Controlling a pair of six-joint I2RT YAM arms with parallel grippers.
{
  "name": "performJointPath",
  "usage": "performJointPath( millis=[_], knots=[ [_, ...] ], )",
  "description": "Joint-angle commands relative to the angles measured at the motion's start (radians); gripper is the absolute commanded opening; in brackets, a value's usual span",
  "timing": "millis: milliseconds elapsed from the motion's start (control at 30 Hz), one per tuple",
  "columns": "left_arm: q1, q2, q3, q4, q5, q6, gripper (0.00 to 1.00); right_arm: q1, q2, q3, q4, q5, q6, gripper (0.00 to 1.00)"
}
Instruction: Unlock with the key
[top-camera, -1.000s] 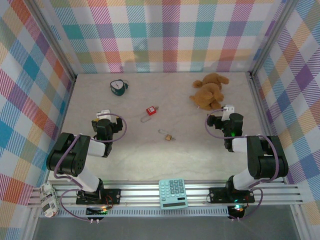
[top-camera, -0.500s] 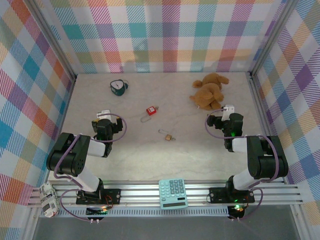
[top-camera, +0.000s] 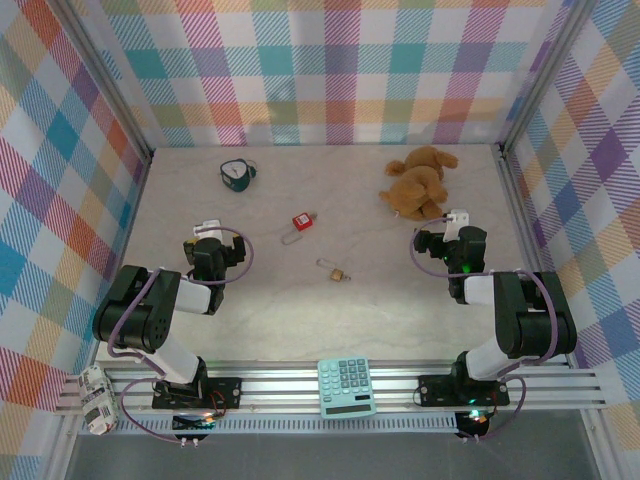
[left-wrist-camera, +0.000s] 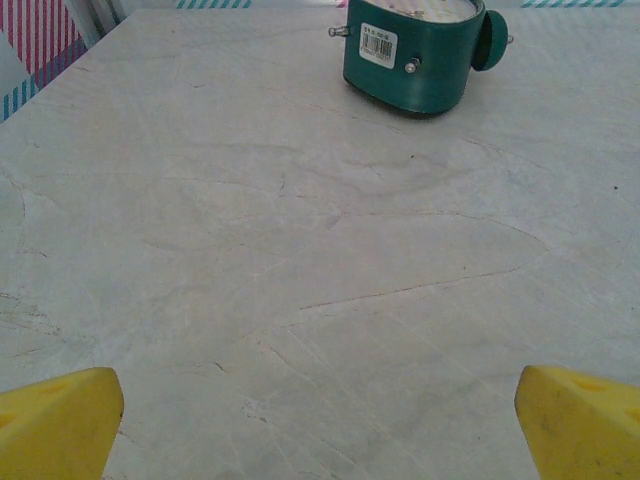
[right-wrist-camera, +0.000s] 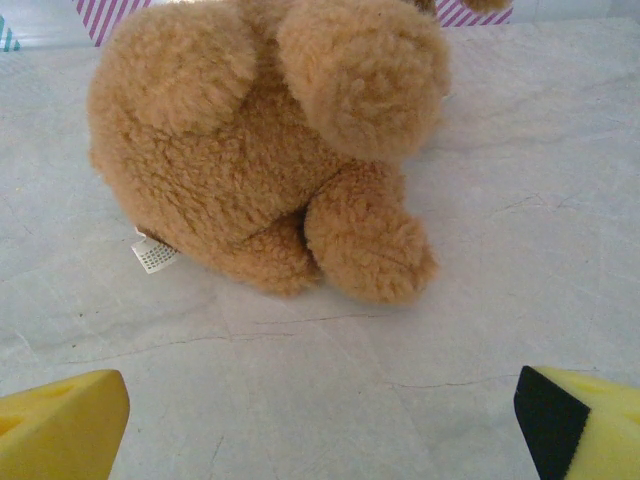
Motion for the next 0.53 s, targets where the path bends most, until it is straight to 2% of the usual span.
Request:
performJointPath(
  millis=[0,500],
  knots=[
    [0.014,-0.02,0.008,0.014,0.007,-0.018,1.0,-0.001,0.005,0.005,0.005,-0.016,0.015,0.99],
    [0.037,-0.022,0.019,-0.012,0.061,-0.028,1.0,0.0,0.005,0.005,0.006,-0.016,0.014,0.99]
  ],
)
